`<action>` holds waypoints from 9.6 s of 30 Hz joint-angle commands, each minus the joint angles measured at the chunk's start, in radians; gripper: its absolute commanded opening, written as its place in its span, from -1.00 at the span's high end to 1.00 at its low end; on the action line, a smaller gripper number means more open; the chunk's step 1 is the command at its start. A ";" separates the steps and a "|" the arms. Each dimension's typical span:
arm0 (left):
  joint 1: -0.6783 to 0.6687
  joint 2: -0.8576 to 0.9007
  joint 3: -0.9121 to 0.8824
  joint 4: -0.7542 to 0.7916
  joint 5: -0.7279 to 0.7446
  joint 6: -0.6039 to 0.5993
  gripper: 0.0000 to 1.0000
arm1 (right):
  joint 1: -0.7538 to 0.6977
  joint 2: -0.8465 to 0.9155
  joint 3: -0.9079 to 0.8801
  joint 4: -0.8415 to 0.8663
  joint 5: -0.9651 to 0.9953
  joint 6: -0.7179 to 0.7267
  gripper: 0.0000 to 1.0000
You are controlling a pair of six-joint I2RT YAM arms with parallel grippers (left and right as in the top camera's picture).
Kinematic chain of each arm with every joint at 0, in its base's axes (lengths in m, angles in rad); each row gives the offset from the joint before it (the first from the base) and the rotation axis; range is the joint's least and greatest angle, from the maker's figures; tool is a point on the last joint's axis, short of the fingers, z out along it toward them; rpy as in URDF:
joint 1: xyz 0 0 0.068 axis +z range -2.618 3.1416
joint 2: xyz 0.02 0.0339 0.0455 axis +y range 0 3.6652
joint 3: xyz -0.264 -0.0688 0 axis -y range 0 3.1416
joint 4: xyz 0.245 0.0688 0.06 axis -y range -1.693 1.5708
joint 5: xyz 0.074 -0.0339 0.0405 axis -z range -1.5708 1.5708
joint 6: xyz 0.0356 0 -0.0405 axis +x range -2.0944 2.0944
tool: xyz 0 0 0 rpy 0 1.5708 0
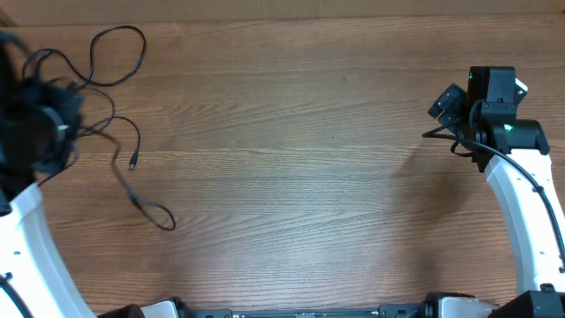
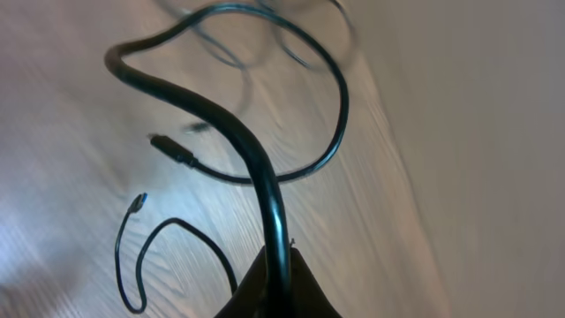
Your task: Untangle cables
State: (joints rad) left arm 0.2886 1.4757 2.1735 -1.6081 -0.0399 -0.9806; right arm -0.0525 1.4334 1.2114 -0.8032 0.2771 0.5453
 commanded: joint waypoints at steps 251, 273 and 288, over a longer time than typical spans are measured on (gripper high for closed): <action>-0.060 -1.092 -1.006 0.273 0.455 0.637 -0.99 | 0.260 -0.713 -0.101 -0.270 -0.330 -0.161 -1.00; -0.060 -1.092 -1.006 0.273 0.455 0.637 -0.99 | 0.170 -0.965 -0.433 0.039 -0.237 -0.320 -1.00; -0.060 -1.092 -1.006 0.273 0.455 0.637 -0.99 | 0.096 -1.415 -1.037 0.614 -0.317 -0.398 -1.00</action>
State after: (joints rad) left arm 0.2352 0.3862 1.1702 -1.3380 0.4080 -0.3630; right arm 0.0509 0.0650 0.2260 -0.2352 -0.0189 0.1577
